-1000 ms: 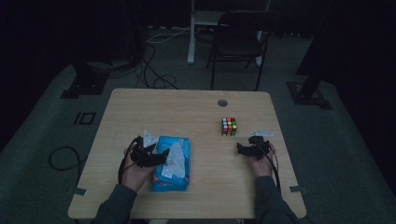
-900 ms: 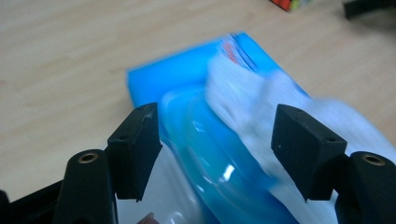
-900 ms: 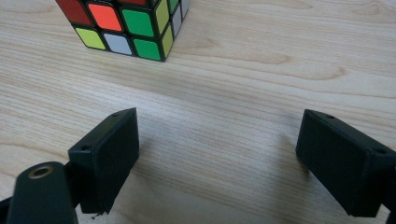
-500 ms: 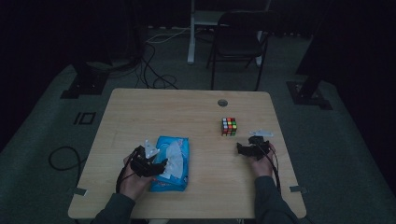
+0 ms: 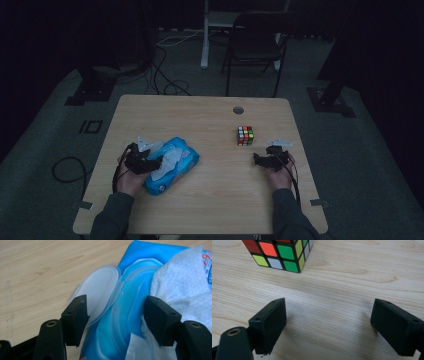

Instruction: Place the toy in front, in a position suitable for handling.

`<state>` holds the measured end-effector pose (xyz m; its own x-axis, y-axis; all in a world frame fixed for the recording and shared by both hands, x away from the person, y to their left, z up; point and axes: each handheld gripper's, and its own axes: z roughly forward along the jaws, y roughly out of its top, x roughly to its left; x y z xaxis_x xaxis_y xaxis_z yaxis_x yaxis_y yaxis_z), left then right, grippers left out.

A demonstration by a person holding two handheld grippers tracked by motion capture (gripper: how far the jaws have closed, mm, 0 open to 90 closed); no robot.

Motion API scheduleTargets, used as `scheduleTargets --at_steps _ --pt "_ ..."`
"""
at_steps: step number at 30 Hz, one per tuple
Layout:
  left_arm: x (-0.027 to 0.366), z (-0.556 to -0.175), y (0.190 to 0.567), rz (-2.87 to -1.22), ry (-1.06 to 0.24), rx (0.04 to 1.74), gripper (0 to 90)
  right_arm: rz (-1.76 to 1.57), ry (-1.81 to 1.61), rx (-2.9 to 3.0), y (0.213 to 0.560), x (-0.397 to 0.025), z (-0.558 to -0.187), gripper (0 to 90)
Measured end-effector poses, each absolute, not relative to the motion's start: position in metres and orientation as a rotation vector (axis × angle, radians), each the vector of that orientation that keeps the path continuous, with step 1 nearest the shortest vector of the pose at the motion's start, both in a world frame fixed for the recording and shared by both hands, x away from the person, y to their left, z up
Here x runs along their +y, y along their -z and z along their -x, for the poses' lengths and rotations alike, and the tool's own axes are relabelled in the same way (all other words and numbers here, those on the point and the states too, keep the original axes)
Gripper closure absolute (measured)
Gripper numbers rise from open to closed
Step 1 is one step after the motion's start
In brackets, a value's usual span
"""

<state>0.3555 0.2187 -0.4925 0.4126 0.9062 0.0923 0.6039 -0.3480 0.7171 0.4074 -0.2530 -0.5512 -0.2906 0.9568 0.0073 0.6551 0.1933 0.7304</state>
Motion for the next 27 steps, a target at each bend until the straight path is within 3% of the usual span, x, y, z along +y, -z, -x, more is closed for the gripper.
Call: scheduleTargets --at_steps 9,11,13,27 --pt "0.243 -0.357 0.488 -1.942 -0.676 1.406 37.8 -1.496 -0.883 2.028 0.551 -0.252 -0.408 12.9" --pt "0.243 -0.357 0.488 -1.942 -0.676 1.406 37.8 -1.496 -0.884 2.028 0.551 -0.252 -0.408 12.9" --pt "0.25 -0.352 0.484 -1.84 -0.662 1.395 37.0 -1.479 -0.891 2.046 0.551 -0.251 -0.407 12.7" --pt "0.244 -0.337 0.457 -1.803 -0.664 1.294 35.3 -1.465 -0.898 2.062 0.551 -0.248 -0.408 12.3"
